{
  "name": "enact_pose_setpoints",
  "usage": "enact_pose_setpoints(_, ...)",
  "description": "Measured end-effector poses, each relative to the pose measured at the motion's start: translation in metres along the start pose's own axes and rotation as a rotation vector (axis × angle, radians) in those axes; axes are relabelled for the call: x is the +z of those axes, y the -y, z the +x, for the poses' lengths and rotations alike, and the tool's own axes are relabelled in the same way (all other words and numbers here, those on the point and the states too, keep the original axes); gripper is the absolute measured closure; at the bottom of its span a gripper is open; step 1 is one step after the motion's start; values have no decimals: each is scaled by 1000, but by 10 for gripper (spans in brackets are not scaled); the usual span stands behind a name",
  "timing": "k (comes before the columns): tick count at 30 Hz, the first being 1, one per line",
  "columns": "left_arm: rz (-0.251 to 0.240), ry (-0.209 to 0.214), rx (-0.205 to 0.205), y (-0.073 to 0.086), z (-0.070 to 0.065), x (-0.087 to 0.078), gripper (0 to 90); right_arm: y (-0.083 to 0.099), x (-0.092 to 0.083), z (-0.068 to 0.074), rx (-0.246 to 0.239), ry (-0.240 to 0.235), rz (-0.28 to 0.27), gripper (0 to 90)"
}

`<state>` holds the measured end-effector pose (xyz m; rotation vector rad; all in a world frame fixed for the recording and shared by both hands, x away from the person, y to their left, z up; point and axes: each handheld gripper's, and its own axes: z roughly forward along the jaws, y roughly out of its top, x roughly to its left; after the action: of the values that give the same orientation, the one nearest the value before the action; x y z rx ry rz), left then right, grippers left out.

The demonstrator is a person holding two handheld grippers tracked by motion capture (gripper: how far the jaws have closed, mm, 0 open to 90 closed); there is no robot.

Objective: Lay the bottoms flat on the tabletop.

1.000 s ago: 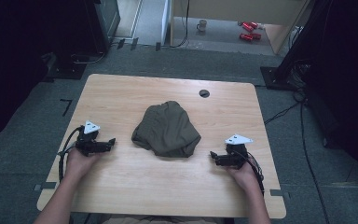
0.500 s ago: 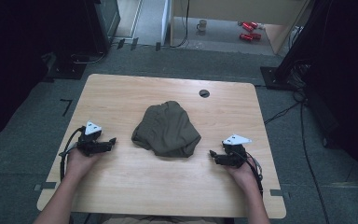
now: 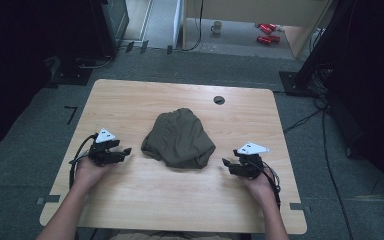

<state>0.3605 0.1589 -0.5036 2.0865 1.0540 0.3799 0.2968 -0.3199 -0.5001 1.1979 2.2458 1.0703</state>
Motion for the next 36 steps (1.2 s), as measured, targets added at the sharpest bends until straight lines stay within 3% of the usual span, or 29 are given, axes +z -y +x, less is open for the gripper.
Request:
enact_pose_setpoints(2,11,20,14,-5,-3,2,371,-4,-2,2,-3,-6,-9,426)
enact_pose_setpoints(9,-18,91,59,-22,-17,2,363,-23,-12,7,-20,-35,-38,438)
enact_pose_setpoints(24,-6,140,135,-36,-39,15,350,-60,-28,19,-42,-39,-79,456)
enact_pose_setpoints(32,18,148,168,-37,-44,28,359,-74,-24,29,-49,-67,-80,476)
enact_pose_setpoints(36,32,142,164,-35,-42,32,363,-79,-17,37,-68,-84,-68,477)
